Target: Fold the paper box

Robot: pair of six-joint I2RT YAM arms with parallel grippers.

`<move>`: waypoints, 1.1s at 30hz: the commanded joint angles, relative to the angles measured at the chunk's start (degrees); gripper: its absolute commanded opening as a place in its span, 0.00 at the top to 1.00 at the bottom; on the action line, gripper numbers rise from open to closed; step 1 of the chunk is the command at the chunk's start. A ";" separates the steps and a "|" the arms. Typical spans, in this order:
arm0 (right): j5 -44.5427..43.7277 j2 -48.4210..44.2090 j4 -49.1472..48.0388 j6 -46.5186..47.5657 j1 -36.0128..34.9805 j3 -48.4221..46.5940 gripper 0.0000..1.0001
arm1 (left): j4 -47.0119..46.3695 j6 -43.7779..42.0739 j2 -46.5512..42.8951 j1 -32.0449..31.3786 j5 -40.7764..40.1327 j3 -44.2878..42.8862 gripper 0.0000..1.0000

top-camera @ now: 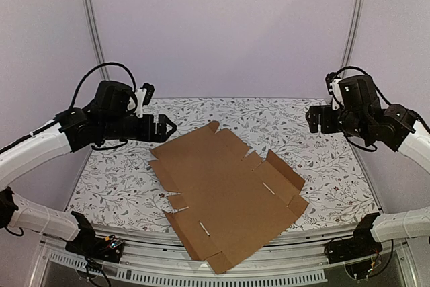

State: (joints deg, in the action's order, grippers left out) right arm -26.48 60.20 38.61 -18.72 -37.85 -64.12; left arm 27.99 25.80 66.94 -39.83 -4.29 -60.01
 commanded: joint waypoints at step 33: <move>38.28 7.90 11.65 -17.99 -0.30 22.86 0.19 | 0.83 -1.27 -0.72 0.55 2.98 4.44 0.00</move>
State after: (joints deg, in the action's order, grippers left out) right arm 8.93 65.93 54.76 -34.72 -37.87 -42.74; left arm 29.36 25.10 65.76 -39.83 -2.46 -56.51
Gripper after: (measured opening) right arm 0.830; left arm 0.995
